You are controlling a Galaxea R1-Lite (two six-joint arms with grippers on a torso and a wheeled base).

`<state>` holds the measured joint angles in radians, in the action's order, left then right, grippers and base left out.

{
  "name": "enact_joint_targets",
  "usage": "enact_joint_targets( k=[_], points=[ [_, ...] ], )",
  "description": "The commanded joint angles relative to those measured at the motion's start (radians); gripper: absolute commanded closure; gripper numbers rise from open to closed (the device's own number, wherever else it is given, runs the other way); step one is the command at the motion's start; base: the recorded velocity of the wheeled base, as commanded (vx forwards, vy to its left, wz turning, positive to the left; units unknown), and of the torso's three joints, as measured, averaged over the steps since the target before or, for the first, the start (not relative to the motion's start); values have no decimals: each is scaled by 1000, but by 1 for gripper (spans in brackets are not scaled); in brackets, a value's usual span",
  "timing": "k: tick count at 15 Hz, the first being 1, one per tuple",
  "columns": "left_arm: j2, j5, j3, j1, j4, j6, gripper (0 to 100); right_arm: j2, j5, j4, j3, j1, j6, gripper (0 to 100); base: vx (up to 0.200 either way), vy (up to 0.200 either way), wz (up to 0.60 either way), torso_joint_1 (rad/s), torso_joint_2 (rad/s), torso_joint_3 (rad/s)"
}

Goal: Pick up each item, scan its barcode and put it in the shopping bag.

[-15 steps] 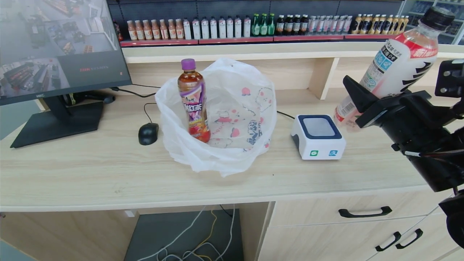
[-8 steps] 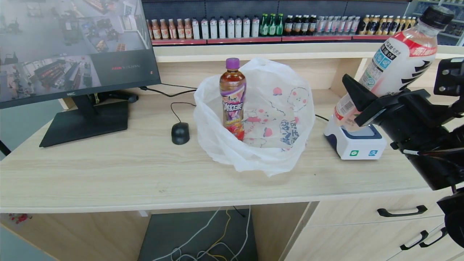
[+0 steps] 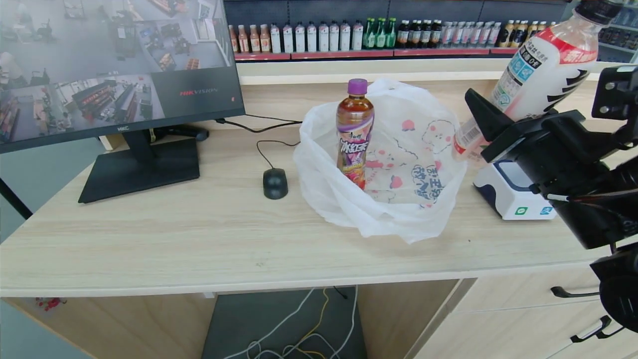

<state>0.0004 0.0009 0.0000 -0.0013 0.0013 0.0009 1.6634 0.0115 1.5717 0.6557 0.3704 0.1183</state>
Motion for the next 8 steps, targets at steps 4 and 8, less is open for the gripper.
enact_joint_targets(
  k=[4, 8],
  points=[
    [0, 1, 0, 1, 0, 1, 0, 56, -2, -1, 71, -4, -2, 100, 0, 0, 0, 0, 0, 0],
    [0, 1, 0, 0, 0, 1, 0, 131, -4, -1, 119, 10, 0, 100, 0, 0, 0, 0, 0, 0]
  ],
)
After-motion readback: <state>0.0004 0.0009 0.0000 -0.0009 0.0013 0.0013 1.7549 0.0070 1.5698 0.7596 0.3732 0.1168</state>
